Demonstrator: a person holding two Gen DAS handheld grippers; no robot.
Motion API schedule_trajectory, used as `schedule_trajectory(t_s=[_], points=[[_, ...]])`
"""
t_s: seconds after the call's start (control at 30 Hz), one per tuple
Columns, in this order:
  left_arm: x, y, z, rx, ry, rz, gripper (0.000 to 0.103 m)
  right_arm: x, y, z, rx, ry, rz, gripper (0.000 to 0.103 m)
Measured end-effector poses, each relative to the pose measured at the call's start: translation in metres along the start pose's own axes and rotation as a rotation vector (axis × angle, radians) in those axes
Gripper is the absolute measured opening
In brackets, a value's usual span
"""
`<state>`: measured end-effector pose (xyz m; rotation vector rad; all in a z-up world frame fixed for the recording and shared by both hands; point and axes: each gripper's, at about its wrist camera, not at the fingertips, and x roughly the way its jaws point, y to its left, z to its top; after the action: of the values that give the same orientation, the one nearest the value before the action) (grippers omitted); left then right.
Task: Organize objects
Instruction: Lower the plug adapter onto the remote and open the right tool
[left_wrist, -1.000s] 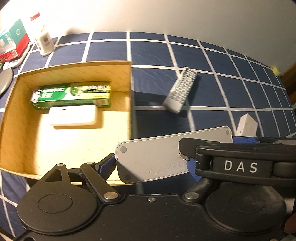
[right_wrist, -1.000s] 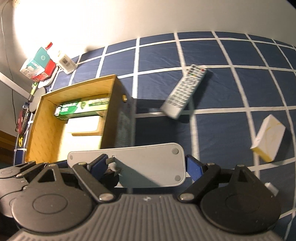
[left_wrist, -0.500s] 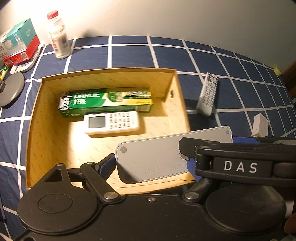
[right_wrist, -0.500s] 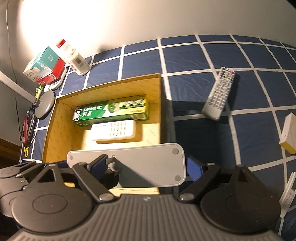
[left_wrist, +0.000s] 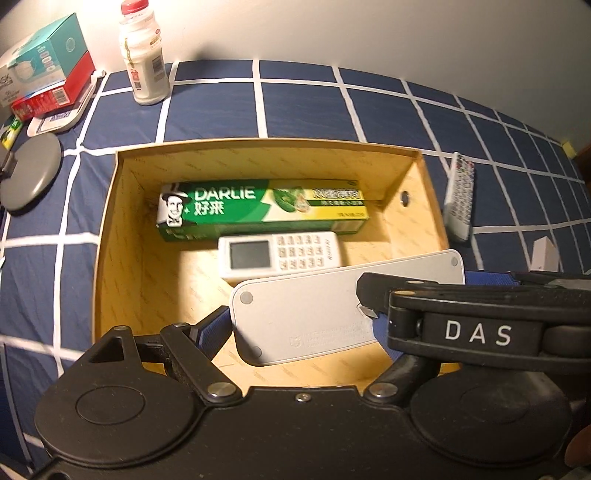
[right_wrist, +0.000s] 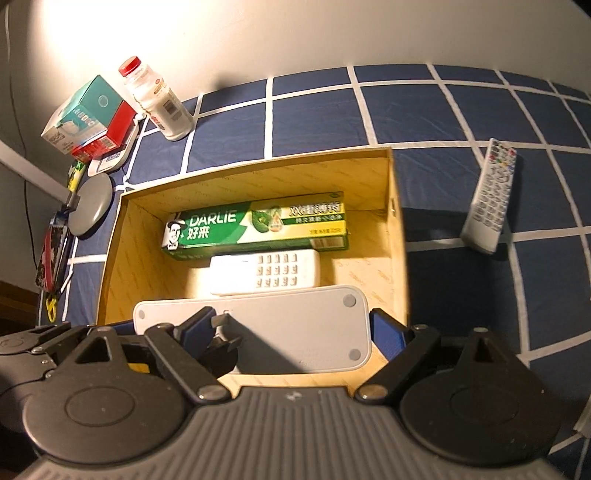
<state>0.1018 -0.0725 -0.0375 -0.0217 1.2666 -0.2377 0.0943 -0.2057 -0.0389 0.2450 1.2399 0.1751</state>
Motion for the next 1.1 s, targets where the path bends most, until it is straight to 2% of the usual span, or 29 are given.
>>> schedule_trajectory(t_s=[0.6,1.1], points=[[0.074,0.047,0.044,0.039,0.132,-0.025,0.081,0.09,0.009,0.037,0.077,0.106,-0.018,0.088],[0.1,0.056,0.058,0.046,0.171,-0.04,0.081,0.119,0.005,0.048,0.108,0.138,-0.034,0.088]])
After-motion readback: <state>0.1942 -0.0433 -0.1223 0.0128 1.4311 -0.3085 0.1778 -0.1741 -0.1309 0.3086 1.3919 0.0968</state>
